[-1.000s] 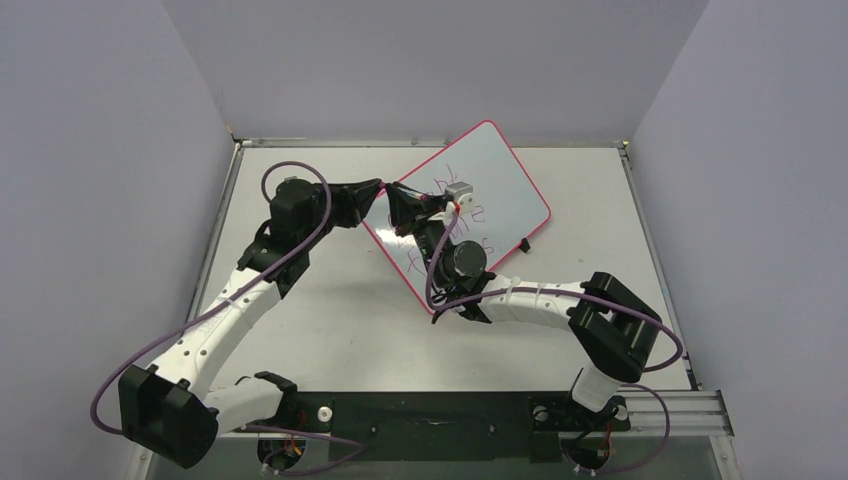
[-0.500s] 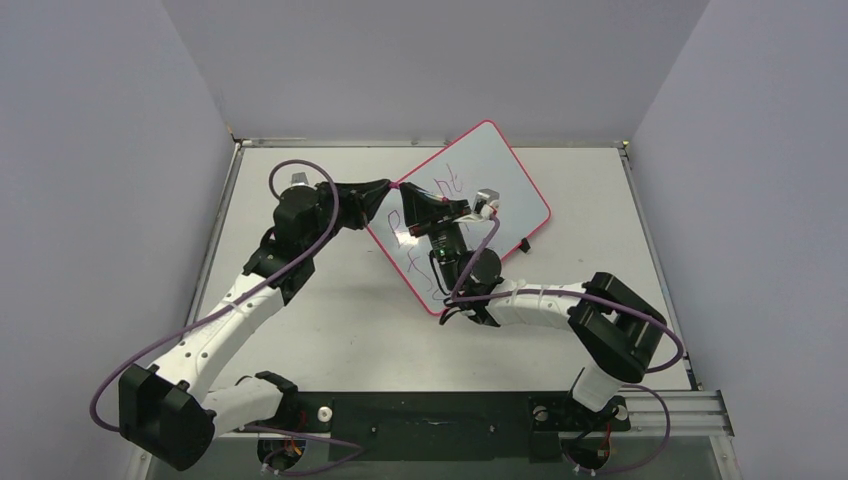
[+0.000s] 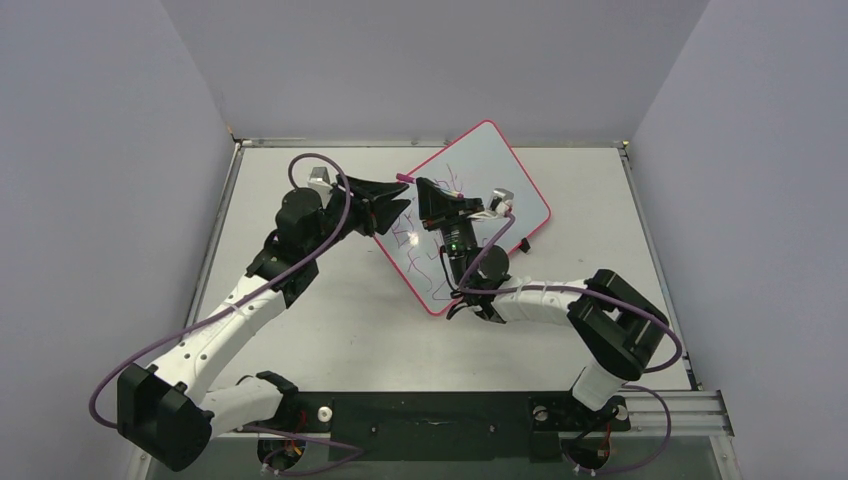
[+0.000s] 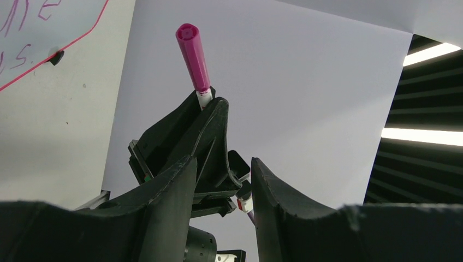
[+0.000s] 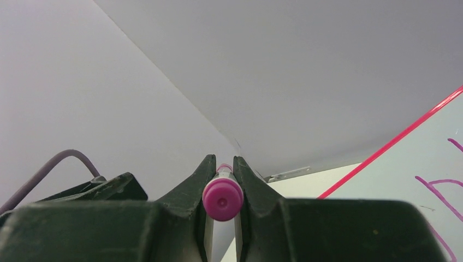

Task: Write a sentence on the whiteboard
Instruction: Close the whiteboard marker at the center of the board, then place the whiteboard marker at the center of the board.

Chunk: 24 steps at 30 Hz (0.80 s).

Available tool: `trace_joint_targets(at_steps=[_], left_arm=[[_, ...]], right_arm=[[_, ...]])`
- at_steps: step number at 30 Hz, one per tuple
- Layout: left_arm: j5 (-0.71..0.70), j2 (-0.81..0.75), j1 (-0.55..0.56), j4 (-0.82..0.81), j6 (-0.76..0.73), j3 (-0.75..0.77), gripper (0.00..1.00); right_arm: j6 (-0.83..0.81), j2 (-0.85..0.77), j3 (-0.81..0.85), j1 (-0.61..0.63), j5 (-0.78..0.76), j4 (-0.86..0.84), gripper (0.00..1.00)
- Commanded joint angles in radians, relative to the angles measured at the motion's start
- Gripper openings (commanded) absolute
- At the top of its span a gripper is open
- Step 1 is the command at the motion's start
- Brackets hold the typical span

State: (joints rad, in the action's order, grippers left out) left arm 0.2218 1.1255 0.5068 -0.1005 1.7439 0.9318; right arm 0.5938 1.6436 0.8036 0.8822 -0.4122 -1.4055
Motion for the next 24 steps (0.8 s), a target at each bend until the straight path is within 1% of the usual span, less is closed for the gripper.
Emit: trace_joint_targets(at_steps=[1, 3, 5, 6, 7, 9, 10, 11, 12, 13, 14, 15, 16, 19, 20, 22, 23, 24], left_arm=[[0.025, -0.024, -0.001, -0.057, -0.052, 0.035, 0.39], [0.005, -0.039, -0.002, -0.030, -0.098, 0.048, 0.39], [-0.026, -0.053, -0.006, 0.037, -0.162, 0.083, 0.39], [-0.039, -0.059, -0.011, 0.107, -0.211, 0.101, 0.39], [-0.069, -0.073, -0.014, 0.140, -0.233, 0.110, 0.39], [-0.107, -0.091, -0.039, 0.241, -0.306, 0.134, 0.39], [-0.115, -0.103, -0.046, 0.258, -0.319, 0.136, 0.39], [-0.126, -0.109, -0.067, 0.289, -0.338, 0.139, 0.39], [-0.129, -0.118, -0.076, 0.303, -0.345, 0.140, 0.39], [-0.129, -0.121, -0.098, 0.324, -0.359, 0.142, 0.39], [-0.128, -0.125, -0.109, 0.332, -0.364, 0.142, 0.39], [-0.122, -0.127, -0.130, 0.345, -0.372, 0.140, 0.39], [-0.111, -0.128, -0.140, 0.347, -0.375, 0.137, 0.39], [-0.092, -0.127, -0.172, 0.342, -0.404, 0.128, 0.39], [-0.092, -0.124, -0.175, 0.341, -0.413, 0.127, 0.39], [-0.104, -0.121, -0.175, 0.339, -0.445, 0.118, 0.39], [-0.107, -0.120, -0.174, 0.339, -0.483, 0.115, 0.39], [-0.115, -0.115, -0.174, 0.342, -0.510, 0.113, 0.39]], right_arm=[[0.034, -0.057, -0.030, -0.016, -0.009, -0.052, 0.00], [0.042, -0.097, -0.060, -0.029, -0.020, -0.026, 0.00], [0.063, -0.162, -0.099, -0.048, -0.044, 0.035, 0.00], [0.080, -0.214, -0.114, -0.055, -0.052, 0.093, 0.00], [0.086, -0.245, -0.147, -0.067, -0.068, 0.124, 0.00], [0.114, -0.352, -0.197, -0.090, -0.099, 0.309, 0.00], [0.148, -0.431, -0.225, -0.108, -0.110, 0.369, 0.00], [0.170, -0.471, -0.235, -0.120, -0.125, 0.518, 0.00], [0.235, -0.556, -0.241, -0.149, -0.129, 0.601, 0.00], [0.268, -0.590, -0.241, -0.165, -0.123, 0.771, 0.00], [0.312, -0.660, -0.248, -0.192, -0.111, 0.838, 0.00], [0.336, -0.696, -0.263, -0.203, -0.089, 0.911, 0.00], [0.345, -0.766, -0.298, -0.223, -0.080, 0.935, 0.00], [0.392, -0.906, -0.336, -0.246, -0.081, 1.117, 0.00], [0.393, -0.960, -0.340, -0.248, -0.082, 1.151, 0.00], [0.383, -1.018, -0.332, -0.252, -0.097, 1.309, 0.00], [0.357, -1.042, -0.311, -0.254, -0.112, 1.356, 0.00], [0.347, -1.049, -0.297, -0.254, -0.166, 1.499, 0.00]])
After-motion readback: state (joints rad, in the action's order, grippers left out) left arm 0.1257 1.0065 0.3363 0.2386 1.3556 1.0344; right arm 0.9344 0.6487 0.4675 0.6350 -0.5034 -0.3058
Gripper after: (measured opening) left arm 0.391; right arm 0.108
